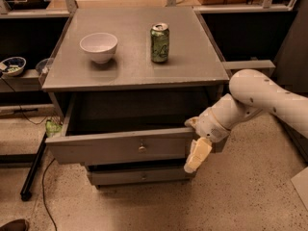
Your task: Open top drawer
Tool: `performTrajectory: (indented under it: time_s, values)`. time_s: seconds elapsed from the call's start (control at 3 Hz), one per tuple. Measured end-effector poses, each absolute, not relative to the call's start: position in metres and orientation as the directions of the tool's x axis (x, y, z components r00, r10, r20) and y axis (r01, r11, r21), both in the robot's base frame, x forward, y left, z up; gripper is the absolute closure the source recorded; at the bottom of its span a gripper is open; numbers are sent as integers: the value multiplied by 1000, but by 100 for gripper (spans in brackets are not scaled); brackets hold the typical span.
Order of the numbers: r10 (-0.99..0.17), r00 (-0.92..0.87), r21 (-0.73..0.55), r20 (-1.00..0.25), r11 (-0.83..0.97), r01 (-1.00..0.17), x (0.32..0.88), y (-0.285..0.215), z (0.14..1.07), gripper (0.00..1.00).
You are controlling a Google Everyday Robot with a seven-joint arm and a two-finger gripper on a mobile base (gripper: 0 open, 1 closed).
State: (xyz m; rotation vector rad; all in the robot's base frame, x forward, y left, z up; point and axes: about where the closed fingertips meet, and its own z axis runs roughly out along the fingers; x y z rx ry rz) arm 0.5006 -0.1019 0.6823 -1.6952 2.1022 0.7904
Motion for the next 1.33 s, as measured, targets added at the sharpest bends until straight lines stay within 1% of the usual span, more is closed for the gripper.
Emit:
performTrajectory:
  time_s: [0.33,1.0,1.33]
  values:
    - [-773,-236,234,-589,116,-965,484,-103,687,0]
    - [-744,-240,253,-623,99,-962,440,-126,698,0]
    - [-716,-294,290,-633,133,-948,385,-159,708,0]
